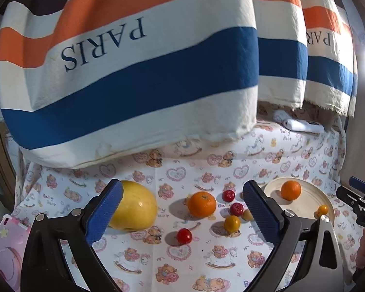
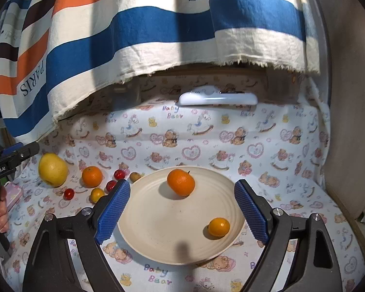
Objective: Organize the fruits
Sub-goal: 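Move both open tools back toward the remaining fruits, then grasp the red cherry tomato with the left tool while the right tool grasps a yellow fruit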
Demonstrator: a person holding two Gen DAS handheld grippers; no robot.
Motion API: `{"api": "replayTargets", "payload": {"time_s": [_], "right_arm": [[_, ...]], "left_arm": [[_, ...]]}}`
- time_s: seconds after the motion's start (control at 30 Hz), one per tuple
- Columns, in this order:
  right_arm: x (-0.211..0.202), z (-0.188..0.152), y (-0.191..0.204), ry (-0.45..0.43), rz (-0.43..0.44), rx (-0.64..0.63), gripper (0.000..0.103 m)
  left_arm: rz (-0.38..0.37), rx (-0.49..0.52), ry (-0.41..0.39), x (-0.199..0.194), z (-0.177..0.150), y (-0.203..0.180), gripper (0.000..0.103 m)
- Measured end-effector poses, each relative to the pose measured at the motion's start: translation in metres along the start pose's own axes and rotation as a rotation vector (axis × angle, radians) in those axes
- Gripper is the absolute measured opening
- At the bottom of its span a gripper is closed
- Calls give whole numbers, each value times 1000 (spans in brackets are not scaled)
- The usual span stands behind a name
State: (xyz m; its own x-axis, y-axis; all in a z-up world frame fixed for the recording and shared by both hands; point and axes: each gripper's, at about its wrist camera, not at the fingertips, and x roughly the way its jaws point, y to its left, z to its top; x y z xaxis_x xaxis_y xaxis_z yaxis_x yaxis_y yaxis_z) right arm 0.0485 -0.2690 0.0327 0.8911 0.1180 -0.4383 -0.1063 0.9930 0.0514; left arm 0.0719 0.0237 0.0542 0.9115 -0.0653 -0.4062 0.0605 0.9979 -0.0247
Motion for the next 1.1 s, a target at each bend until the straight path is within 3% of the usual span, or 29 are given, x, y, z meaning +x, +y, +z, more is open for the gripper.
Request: {"api": "replayTargets", "payload": {"time_s": [0.07,0.23,0.33,0.43,0.6,0.97,1.1], "right_arm": [[-2,4,6,-6,6,-1,89],[8,16,36,45,-19,-67,89],[22,25,58,87,-6,-92,89],[45,31,79,171,62,-52,88],[82,27,109,297,156,-4,68],[134,1,149,448,157,-71,40],[140,-6,159,465,155,-97,37]], "left_arm": [[3,-1,16,6,0,4,95],[-79,-90,169,38,-9,24,72],[-81,-104,214,48,-13,28,60],[-45,-79,207,47,-13,28,60],[16,-102,207,42,-7,40,55],[60,-160,174,33,7,66,55],[64,-161,170,31,8,65,55]]}}
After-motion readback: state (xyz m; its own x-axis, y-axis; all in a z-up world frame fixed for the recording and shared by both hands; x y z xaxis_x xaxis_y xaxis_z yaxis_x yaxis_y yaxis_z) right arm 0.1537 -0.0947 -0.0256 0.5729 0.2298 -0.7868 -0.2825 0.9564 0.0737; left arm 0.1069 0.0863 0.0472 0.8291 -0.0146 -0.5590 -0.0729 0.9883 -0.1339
